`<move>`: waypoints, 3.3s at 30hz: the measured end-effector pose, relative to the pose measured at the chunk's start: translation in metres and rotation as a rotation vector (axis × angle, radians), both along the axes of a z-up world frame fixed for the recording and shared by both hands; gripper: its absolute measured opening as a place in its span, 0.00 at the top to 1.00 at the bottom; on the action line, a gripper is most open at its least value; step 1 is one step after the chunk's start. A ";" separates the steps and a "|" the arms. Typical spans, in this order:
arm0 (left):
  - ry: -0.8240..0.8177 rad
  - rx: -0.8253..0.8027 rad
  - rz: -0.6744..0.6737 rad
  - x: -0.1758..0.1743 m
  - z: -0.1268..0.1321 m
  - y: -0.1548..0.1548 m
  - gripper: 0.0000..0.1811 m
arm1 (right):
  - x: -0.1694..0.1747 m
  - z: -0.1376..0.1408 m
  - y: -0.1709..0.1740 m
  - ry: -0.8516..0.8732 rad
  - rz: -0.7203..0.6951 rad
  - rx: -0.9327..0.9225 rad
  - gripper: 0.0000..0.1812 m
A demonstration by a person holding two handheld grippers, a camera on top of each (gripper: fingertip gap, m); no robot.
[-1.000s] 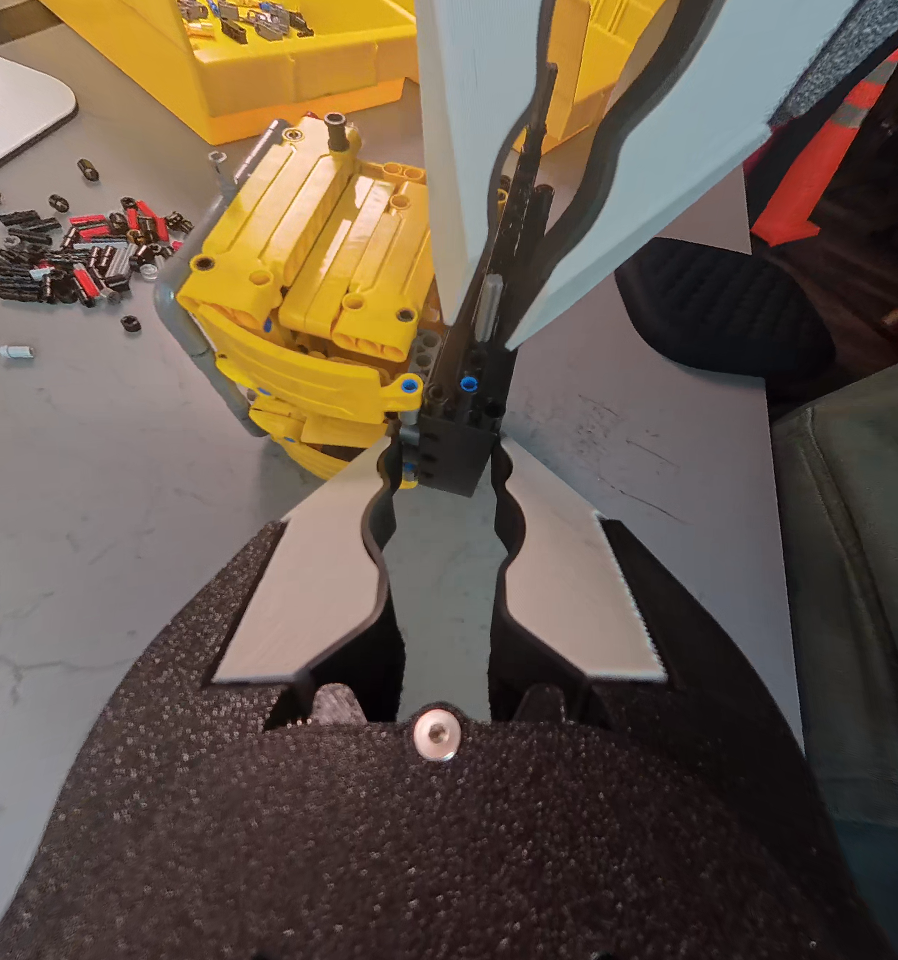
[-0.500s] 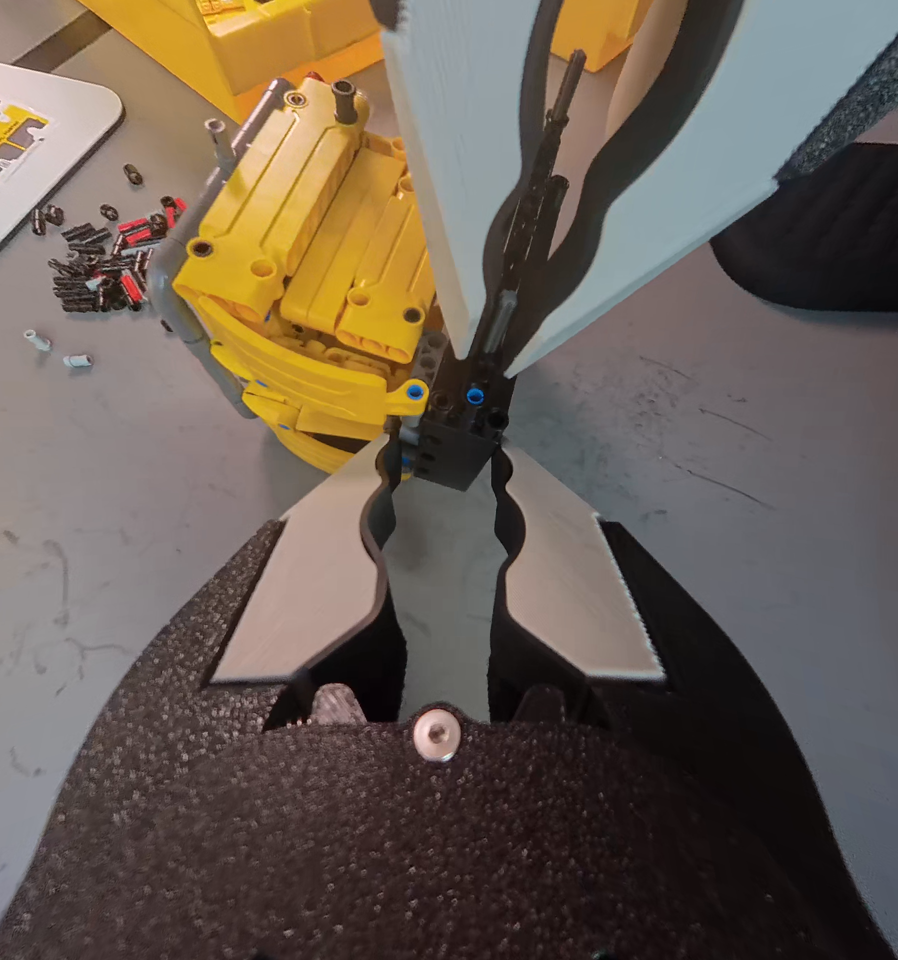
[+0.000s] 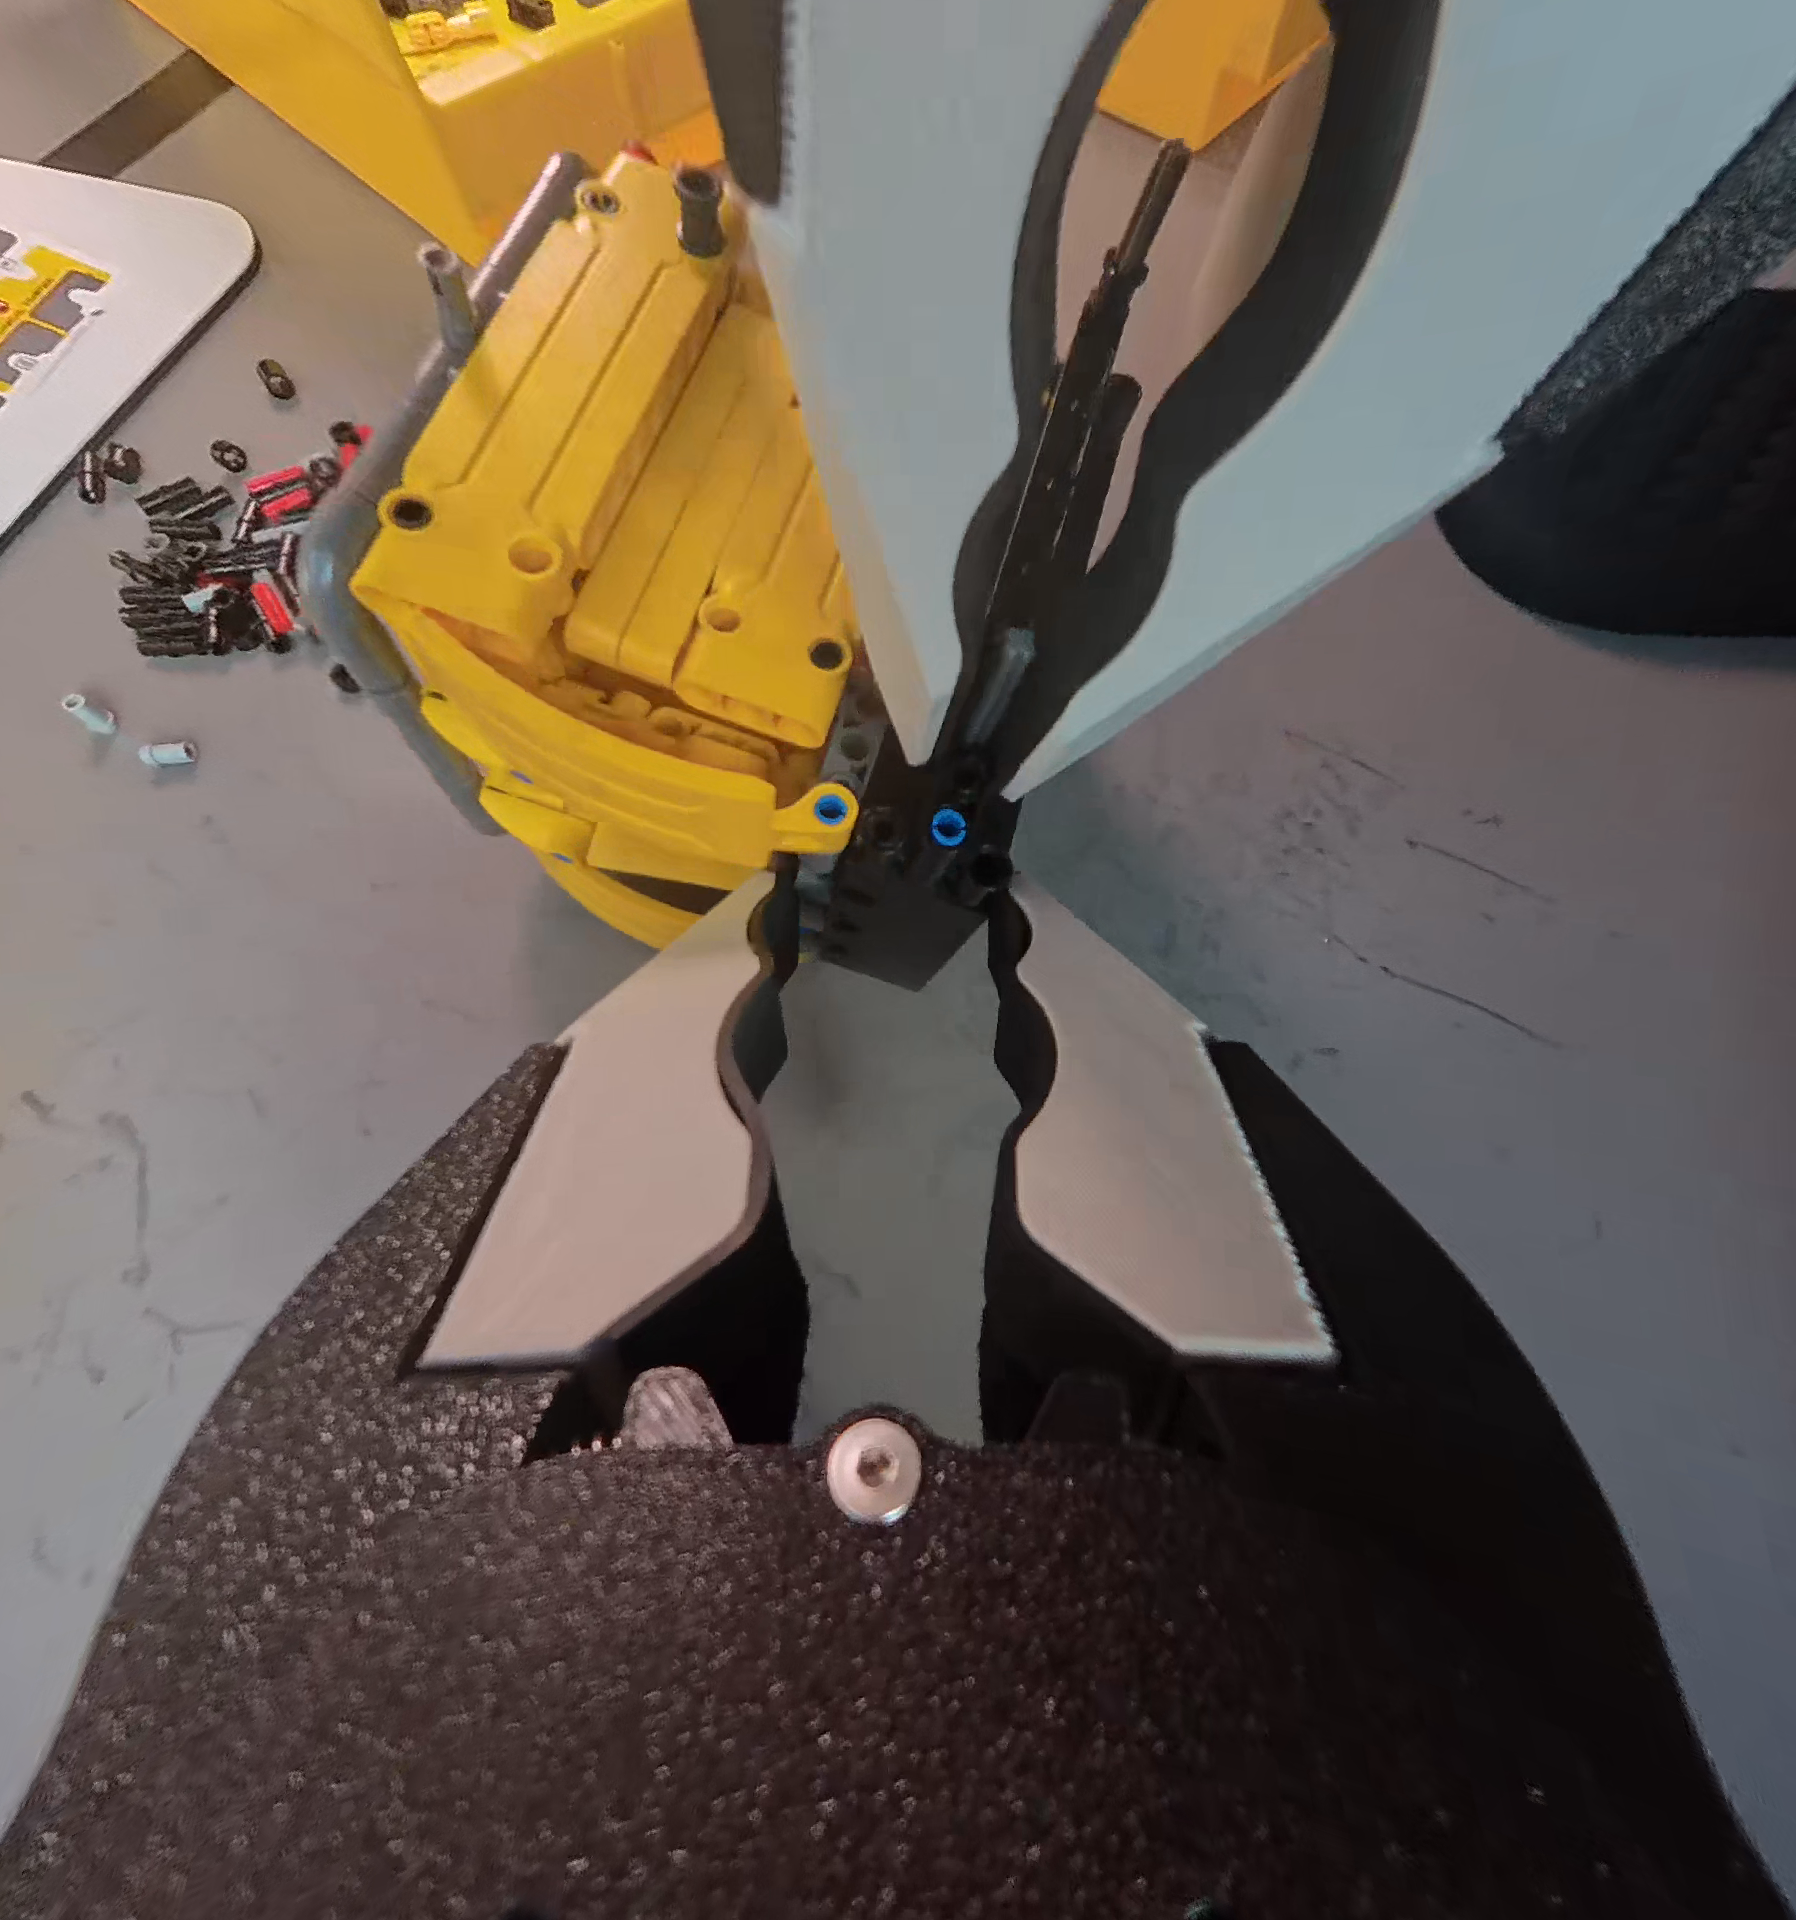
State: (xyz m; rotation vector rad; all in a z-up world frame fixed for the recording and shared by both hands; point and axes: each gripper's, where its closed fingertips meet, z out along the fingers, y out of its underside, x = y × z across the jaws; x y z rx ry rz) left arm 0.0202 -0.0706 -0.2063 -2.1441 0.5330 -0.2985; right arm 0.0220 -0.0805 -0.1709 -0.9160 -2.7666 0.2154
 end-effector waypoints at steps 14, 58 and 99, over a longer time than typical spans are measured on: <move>-0.134 0.023 -0.035 0.002 0.006 -0.004 0.80 | 0.027 0.024 0.033 0.070 -0.065 -0.056 0.91; -1.062 -0.019 0.117 -0.011 0.069 0.001 0.83 | -0.001 0.022 0.035 0.620 -0.092 0.189 0.54; -1.121 -0.005 0.134 -0.019 0.069 0.000 0.83 | 0.013 0.026 0.046 0.709 -0.162 0.107 0.55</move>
